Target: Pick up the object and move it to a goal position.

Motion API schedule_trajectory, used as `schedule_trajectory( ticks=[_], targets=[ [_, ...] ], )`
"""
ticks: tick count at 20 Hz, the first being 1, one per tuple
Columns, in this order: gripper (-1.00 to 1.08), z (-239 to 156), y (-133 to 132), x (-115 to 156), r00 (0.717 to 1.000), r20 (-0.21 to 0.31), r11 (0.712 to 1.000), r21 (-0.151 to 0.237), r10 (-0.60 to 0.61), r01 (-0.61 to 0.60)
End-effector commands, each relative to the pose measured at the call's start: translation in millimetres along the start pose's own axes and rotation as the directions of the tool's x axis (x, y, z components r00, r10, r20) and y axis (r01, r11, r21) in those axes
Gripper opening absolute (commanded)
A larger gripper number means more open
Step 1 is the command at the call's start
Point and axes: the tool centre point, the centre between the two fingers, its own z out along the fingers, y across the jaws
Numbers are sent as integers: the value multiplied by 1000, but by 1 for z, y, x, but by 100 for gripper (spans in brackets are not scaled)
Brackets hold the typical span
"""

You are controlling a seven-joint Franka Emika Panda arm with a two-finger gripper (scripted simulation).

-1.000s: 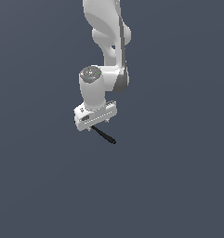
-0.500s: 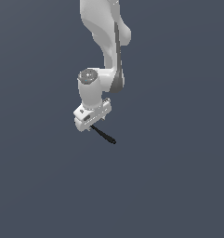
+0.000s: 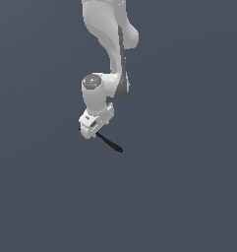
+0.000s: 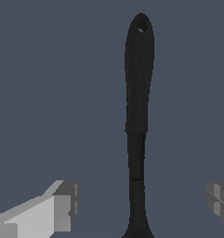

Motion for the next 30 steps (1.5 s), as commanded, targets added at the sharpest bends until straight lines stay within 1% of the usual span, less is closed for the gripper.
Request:
schedule_trajectory(
  ticks=[1,11,20,26,27,30],
  targets=[
    [100,2,-2,-2,1000,-1,1000,0,-23,23],
    [100,8,-3,-4,999,-1,999,0,-35,35],
    [100,44,-4,-4,999,-1,999,0,-38,38],
    [100,53,-3,-4,999,-1,999,0,-39,39],
    [-100,53,-3,-4,999,-1,999,0,-39,39],
    [-100,53,-3,-4,999,-1,999,0,-39,39]
  ],
)
